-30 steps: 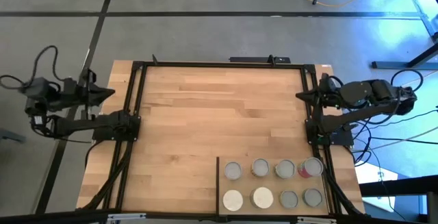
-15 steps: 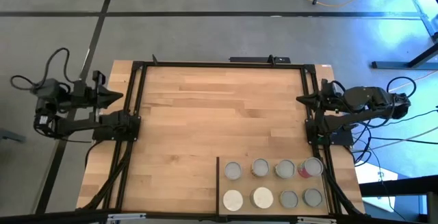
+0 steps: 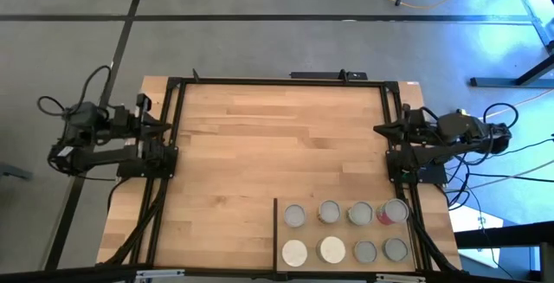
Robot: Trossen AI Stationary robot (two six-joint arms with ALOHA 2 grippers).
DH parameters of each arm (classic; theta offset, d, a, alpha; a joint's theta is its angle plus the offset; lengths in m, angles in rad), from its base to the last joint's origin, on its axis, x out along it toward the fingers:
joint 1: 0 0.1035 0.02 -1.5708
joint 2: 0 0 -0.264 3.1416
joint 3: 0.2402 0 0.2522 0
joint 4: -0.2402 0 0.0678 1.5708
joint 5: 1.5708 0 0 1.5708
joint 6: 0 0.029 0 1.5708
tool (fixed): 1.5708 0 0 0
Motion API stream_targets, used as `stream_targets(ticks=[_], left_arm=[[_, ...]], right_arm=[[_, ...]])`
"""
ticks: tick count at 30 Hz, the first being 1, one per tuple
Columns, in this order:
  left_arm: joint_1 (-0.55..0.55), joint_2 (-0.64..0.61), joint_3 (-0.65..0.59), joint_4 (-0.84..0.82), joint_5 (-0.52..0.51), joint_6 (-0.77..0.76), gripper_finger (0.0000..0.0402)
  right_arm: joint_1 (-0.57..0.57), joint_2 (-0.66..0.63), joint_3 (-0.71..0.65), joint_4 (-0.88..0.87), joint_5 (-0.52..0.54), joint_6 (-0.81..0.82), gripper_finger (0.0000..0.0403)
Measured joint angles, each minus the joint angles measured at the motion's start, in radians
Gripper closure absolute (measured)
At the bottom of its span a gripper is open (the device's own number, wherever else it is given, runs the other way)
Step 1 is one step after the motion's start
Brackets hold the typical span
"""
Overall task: Pick and place cans onto a shelf
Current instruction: Return to Home Position
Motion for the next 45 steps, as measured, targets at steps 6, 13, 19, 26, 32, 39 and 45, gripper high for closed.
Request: stream_targets(ticks=[6,13,19,26,32,39,45], left_arm=[[0.0,0.0,-0.053,0.09,0.001,-0.043,0.0401],[0.0,0.0,-0.176,0.227,0.005,-0.106,0.0401],[0.0,0.001,-0.331,0.458,0.059,-0.1,0.0401],[0.0,0.001,-0.445,0.561,0.071,-0.099,0.0401],[0.0,0.001,-0.493,0.594,0.086,-0.071,0.0401],[0.0,0.001,-0.579,0.648,0.088,-0.07,0.0401],[0.0,0.001,-0.66,0.703,0.095,-0.07,0.0401]], right_arm=[[0.0,-0.046,-0.005,0.009,0.0,0.008,0.0403],[0.0,-0.056,-0.12,0.184,0.0,0.03,0.0403],[0.0,-0.056,-0.234,0.33,0.02,0.029,0.0403],[0.0,-0.056,-0.353,0.495,0.034,0.024,0.0403],[0.0,-0.056,-0.436,0.591,0.034,0.032,0.0403],[0.0,-0.056,-0.49,0.626,0.035,0.027,0.0403],[0.0,-0.056,-0.527,0.673,0.035,-0.048,0.0403]])
